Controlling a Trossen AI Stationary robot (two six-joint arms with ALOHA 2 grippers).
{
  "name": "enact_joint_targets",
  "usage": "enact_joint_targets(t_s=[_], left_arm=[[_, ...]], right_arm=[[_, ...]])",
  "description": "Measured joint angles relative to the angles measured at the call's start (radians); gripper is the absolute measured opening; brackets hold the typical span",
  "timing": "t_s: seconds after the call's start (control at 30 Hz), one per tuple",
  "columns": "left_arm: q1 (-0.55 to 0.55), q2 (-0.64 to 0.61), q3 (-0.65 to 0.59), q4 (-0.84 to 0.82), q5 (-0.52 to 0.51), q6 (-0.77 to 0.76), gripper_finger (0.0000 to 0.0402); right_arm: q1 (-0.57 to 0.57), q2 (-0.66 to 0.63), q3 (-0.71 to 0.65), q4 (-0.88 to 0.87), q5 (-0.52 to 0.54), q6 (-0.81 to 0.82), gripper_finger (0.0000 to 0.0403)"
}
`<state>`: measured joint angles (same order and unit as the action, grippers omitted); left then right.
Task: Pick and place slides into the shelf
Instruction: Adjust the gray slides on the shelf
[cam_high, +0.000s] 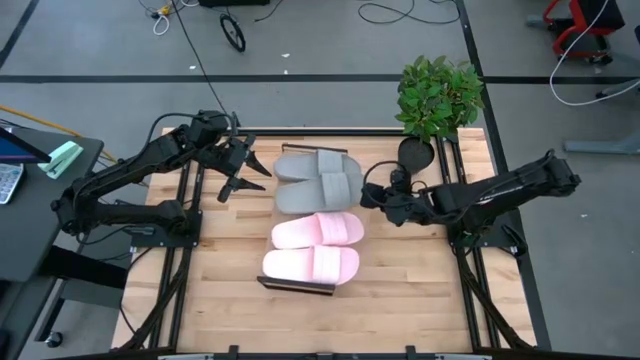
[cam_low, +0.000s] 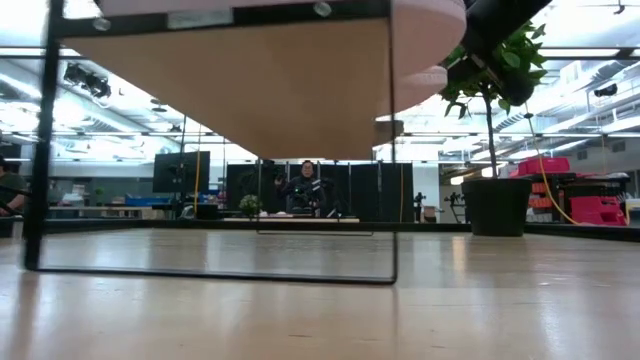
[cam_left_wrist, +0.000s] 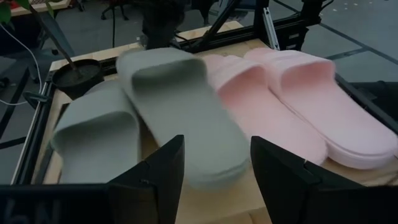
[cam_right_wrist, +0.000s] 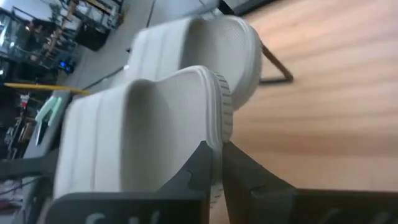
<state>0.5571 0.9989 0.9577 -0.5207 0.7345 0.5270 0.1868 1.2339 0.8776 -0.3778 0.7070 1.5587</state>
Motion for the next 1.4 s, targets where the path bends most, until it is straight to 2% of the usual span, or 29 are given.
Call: enact_joint_targets(t_s=[0.17,0.4,0.57,0.73,0.93,1.2,1.4], left_arm=[[0.000,0.000,0.000,-0.001,0.000,0.000,0.0190],[0.000,0.000,0.000,0.000,0.000,0.000,0.0190],[0.000,0.000,0.000,0.000,0.000,0.000,0.0190],[0.000,0.000,0.000,0.000,0.000,0.000,0.0190],[0.000,0.000,0.000,0.000,0.000,0.000,0.0190],[0.000,0.000,0.000,0.000,0.000,0.000,0.0190],[0.000,0.000,0.000,0.000,0.001,-0.001,0.0190]], right_arm=[[0.026,0.007,0.010,-0.008,0.009,0.041,0.0027],[0.060,-0.024,0.071,-0.025,0.105,-0.016,0.0027],[0.090,-0.018,0.130,-0.114,0.170,-0.013,0.0021],[0.119,-0.018,0.134,-0.143,0.225,0.012,0.0016],[0.133,0.012,0.134,-0.251,0.229,0.113,0.0015],[0.137,0.068,0.134,-0.251,0.199,0.170,0.0016],[0.138,0.051,0.134,-0.230,0.205,0.165,0.0011]])
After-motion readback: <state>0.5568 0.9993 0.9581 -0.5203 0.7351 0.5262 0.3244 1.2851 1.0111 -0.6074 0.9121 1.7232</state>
